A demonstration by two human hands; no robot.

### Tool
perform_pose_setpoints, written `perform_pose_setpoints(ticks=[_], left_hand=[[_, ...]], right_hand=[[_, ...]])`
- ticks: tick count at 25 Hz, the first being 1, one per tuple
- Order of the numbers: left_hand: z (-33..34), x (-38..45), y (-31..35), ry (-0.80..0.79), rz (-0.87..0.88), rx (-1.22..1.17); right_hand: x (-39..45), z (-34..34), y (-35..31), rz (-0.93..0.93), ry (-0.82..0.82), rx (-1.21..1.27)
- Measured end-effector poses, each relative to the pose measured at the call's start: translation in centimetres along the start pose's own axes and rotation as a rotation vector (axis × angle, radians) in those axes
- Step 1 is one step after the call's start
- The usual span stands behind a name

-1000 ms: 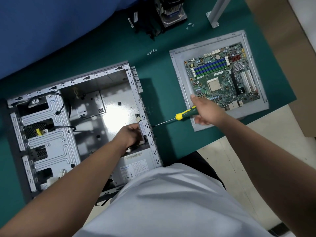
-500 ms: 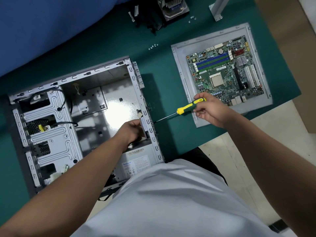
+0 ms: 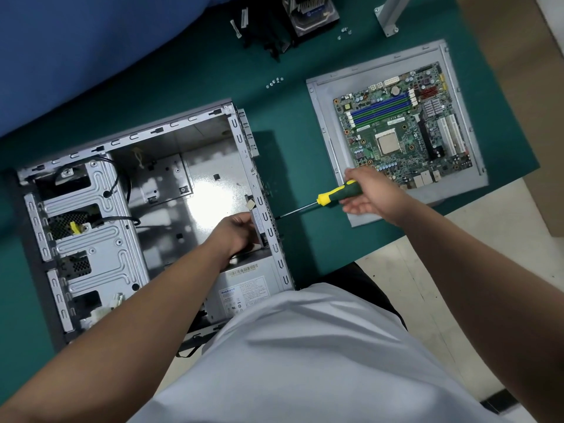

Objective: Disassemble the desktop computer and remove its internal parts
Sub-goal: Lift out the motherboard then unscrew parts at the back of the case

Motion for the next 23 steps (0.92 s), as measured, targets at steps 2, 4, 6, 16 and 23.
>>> perform_pose_setpoints(ticks=[2, 4, 6, 16, 23], left_hand=[[-0.1, 0.0, 0.0, 0.000, 0.012, -0.007], [-0.2, 0.0, -0.1, 0.001, 0.024, -0.017], [-0.1, 0.0, -0.3, -0.005, 0.022, -0.033], [0.1, 0.1, -0.3, -0.017, 0.023, -0.080], [-0.1, 0.6, -0.9, -0.026, 0.066, -0.054]], right_hand=[[0.2, 0.0, 0.4, -0.118, 0.062, -0.253], [0.1, 0.0, 0.7, -0.080, 0.043, -0.049], [0.3, 0.0, 0.8, 0.038, -0.020, 0.232], [0.7, 0.6, 1.6, 0.000, -0.025, 0.292], [0.9, 0.5, 2.1, -0.004, 0.011, 0.193]])
Point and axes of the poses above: each hand's wrist, its own x-axis towards the middle knuckle, its own z-axis out of the palm, y = z × x, the point moved 1 cm from there along x, towards the middle knuckle, and after that the axes turned 11 degrees about y, right-handed, at the moved point
